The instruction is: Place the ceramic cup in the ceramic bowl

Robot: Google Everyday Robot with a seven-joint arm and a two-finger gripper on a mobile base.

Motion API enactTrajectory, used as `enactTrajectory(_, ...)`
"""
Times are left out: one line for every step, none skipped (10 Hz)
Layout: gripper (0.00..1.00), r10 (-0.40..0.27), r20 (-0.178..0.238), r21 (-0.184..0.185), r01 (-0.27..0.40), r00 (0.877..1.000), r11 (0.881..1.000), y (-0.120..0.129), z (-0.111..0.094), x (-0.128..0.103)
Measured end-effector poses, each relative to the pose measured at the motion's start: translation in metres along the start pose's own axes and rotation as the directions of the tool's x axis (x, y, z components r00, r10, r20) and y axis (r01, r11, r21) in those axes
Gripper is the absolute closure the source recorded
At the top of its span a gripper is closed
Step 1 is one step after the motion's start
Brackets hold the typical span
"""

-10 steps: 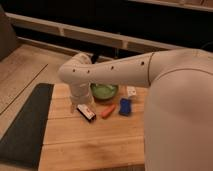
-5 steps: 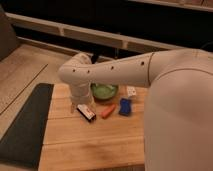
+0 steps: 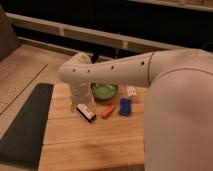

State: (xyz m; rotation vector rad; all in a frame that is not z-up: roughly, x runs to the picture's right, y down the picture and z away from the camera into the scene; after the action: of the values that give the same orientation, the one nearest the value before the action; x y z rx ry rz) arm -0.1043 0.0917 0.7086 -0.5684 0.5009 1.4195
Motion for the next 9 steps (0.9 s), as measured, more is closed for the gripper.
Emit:
enactTrajectory(0.35, -0.011, 0.019, 0.014, 0.011, 1.0, 1.0, -0.01, -0.001, -0.013)
enactTrajectory(0.35, -0.018, 0.029, 0.021, 0.017, 0.999, 1.0, -0.017, -0.001, -0.023)
enactTrajectory(0.35, -0.02, 0.038, 0.028, 0.019, 0.999, 0.999, -0.026, -0.001, -0.034)
enactTrajectory(0.35, -0.023, 0.048, 0.032, 0.021, 0.999, 0.999, -0.037, 0.0, -0.048)
enactTrajectory(0.35, -0.026, 0.06, 0.032, 0.024, 0.998, 0.999, -0.05, 0.0, -0.065)
enactTrajectory(0.35, -0.029, 0.072, 0.031, 0.027, 0.997, 0.999, -0.058, 0.0, -0.077)
enactTrajectory(0.35, -0.035, 0.091, 0.031, 0.032, 0.995, 0.999, -0.069, -0.002, -0.093)
enactTrajectory(0.35, -0.048, 0.12, 0.024, 0.045, 0.992, 0.999, -0.079, -0.003, -0.114)
enactTrajectory(0.35, -0.058, 0.14, 0.014, 0.056, 0.989, 0.998, -0.084, -0.004, -0.127)
